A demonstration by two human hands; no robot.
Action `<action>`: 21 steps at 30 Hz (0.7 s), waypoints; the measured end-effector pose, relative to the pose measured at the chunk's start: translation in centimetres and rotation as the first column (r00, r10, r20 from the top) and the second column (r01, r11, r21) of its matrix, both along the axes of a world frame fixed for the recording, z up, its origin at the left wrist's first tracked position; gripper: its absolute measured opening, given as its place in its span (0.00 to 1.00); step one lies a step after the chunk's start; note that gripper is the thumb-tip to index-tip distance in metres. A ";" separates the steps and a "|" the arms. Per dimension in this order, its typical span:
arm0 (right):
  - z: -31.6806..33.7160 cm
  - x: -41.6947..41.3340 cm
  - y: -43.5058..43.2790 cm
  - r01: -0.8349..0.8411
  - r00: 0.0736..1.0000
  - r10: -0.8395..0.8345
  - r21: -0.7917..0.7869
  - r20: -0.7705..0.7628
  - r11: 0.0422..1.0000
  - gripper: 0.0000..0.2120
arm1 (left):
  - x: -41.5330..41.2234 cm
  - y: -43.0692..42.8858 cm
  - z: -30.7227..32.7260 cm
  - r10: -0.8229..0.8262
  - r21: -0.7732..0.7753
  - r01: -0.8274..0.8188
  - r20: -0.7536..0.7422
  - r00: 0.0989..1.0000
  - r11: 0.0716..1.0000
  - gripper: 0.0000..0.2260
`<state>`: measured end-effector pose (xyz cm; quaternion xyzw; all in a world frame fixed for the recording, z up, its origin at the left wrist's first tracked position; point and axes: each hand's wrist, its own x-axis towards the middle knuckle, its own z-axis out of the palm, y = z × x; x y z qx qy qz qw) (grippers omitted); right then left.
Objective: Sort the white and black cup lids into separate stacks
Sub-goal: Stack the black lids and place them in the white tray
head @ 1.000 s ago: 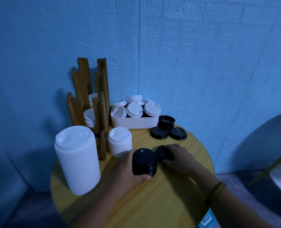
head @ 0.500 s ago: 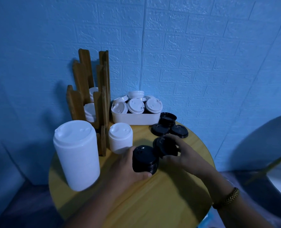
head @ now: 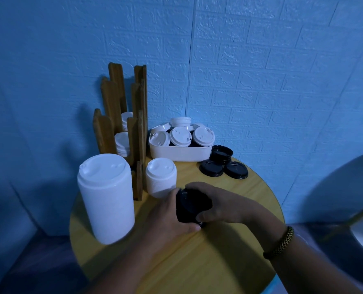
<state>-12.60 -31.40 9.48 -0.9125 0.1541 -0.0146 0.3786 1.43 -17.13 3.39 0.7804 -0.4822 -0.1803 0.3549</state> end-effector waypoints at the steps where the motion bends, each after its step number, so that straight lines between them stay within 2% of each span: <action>1: 0.2 0.2 0.0 -0.016 1.000 0.016 0.005 -0.010 1.000 0.35 | 0.1 0.0 0.0 0.000 0.006 0.001 -0.003 1.000 1.000 0.51; 6: 0.0 1.0 -0.1 0.041 0.997 -0.042 0.008 0.062 0.999 0.23 | 0.2 0.0 0.0 -0.037 0.023 0.038 -0.017 0.999 0.999 0.52; 13: 0.0 1.9 0.5 0.026 0.999 -0.030 -0.172 -0.022 0.985 0.24 | 0.3 0.0 -0.2 -0.048 0.031 0.048 -0.001 0.999 0.998 0.51; 17: -2.5 1.9 2.0 0.125 0.983 -0.079 -0.293 0.163 0.948 0.22 | 0.2 -0.2 -0.4 -0.043 0.011 0.043 0.010 0.999 0.999 0.50; 21: -4.3 2.2 3.0 0.263 0.952 -0.184 -0.348 0.243 0.900 0.22 | 0.1 -0.3 -0.5 -0.045 -0.008 0.045 0.044 0.998 0.999 0.44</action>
